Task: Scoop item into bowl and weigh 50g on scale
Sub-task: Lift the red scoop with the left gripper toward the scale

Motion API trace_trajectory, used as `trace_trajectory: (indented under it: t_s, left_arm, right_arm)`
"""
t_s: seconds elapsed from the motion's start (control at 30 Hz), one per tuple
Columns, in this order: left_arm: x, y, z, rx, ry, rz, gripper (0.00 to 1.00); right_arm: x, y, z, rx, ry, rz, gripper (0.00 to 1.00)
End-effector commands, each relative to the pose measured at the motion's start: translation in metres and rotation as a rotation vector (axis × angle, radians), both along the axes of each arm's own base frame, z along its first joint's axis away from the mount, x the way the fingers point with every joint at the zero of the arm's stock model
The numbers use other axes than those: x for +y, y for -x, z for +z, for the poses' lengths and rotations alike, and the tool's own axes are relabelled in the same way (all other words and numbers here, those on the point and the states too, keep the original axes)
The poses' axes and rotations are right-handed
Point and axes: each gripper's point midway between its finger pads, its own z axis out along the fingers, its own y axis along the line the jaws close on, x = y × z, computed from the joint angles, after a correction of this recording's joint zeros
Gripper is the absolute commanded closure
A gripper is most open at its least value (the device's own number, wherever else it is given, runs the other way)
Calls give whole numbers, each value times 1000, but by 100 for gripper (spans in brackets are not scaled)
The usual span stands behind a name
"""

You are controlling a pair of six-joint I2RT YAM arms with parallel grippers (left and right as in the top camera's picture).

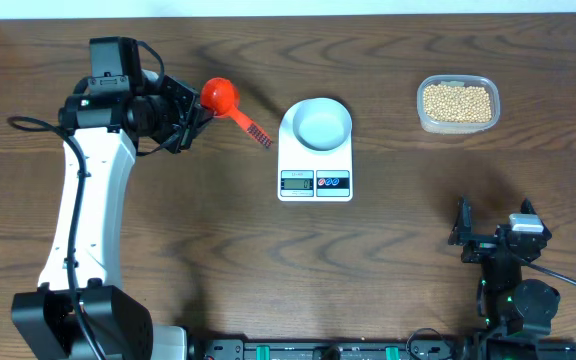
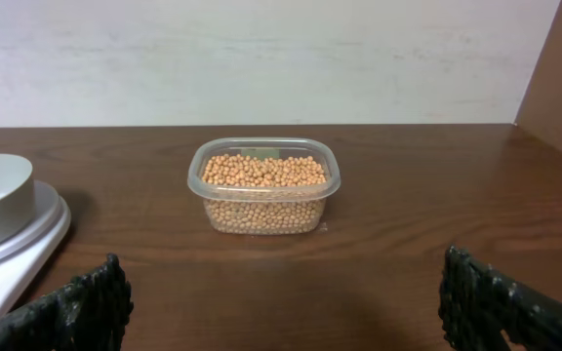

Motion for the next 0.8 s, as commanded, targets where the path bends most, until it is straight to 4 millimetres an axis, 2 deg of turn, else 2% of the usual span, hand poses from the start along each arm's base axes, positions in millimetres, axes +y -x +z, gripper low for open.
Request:
trace_trajectory:
  t_s: [0.0,0.13,0.3,0.57,0.77]
  left_arm:
    - [-6,0,9,-11,23,-7,93]
    - [-8,1,9,-11,24,-12,93]
    - [-11,1,9,-12,24,-17,93]
    - [-11,0,9,-14,25,-16,93]
    - [-11,1,9,-13,25,-16,93]
  right_arm:
    - [0,0,-1,3,11,-1,1]
    - [2,-1,9,-39,-6,13,1]
    - [26,0,31,-127,-38,150,1]
    - [26,4,57,-183,-98,150,1]
    - [18,3,66,-117,-111,101,1]
